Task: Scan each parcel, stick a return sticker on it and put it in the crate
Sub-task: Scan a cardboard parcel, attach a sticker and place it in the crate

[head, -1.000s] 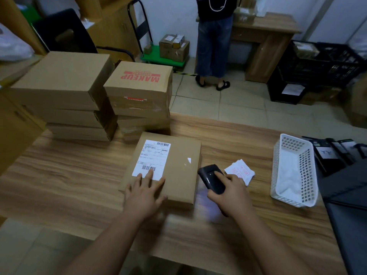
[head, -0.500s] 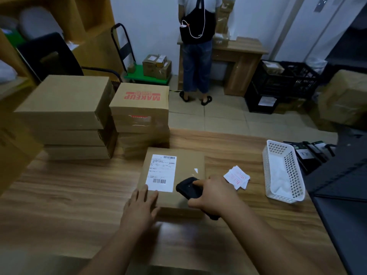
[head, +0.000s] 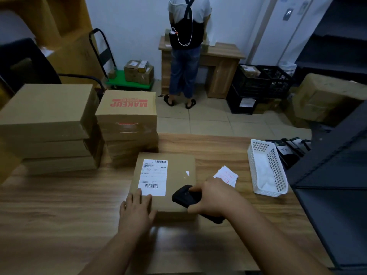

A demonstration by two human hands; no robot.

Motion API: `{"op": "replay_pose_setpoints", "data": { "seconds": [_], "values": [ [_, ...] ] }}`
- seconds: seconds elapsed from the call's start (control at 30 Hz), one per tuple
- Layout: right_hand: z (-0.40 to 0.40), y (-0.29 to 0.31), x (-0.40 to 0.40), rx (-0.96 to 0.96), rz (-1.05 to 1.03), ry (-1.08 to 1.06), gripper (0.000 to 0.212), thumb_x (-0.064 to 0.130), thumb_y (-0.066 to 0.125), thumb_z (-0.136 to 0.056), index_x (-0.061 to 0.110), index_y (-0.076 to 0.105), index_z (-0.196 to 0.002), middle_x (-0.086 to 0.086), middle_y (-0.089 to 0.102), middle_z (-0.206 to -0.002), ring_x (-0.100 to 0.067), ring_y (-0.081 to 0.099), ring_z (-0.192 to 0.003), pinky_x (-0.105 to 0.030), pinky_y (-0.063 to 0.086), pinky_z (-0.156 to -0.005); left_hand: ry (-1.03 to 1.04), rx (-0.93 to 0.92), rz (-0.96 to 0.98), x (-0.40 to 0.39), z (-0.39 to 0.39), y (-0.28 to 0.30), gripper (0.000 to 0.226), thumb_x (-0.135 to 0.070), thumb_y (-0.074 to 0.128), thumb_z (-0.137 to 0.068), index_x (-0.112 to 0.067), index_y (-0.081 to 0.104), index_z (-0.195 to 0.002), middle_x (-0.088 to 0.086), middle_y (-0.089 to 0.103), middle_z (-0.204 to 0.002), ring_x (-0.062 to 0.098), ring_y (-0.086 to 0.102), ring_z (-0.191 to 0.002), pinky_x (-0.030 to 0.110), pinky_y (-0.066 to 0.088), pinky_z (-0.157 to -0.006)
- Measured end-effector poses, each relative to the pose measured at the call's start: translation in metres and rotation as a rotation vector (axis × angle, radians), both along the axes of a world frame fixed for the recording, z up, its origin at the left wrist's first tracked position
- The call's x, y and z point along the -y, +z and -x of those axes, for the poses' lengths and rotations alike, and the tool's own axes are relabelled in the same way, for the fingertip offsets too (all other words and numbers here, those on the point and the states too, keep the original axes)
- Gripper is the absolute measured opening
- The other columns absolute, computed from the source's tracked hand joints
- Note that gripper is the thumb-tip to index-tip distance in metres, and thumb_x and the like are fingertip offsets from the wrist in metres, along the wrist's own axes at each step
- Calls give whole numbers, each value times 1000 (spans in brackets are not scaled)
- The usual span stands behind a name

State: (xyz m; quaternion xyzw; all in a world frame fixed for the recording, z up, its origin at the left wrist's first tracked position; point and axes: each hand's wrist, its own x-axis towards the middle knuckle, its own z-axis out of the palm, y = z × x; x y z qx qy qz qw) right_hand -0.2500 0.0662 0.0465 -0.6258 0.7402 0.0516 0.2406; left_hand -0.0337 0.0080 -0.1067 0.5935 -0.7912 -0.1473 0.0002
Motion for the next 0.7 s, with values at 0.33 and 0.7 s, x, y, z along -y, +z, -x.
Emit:
{"op": "replay_pose_setpoints", "data": {
  "seconds": [0.33, 0.7],
  "values": [
    [113, -99, -24, -96, 165, -182, 69, 62, 57, -66, 43, 47, -132, 3, 51, -111, -19, 48, -107, -27, 39, -74, -33, 85, -114, 6, 78, 4, 78, -78, 37, -84, -45, 13, -150, 0, -6, -163, 31, -3, -149, 53, 6, -117],
    [164, -192, -79, -69, 37, -241, 75, 58, 59, -75, 39, 33, -142, -1, 40, -136, -21, 37, -126, -36, 40, -97, 43, 111, -100, -9, 121, -7, 80, -81, 39, -79, -49, 15, -148, -1, -3, -163, 30, -3, -149, 56, 6, -117]
  ]
}}
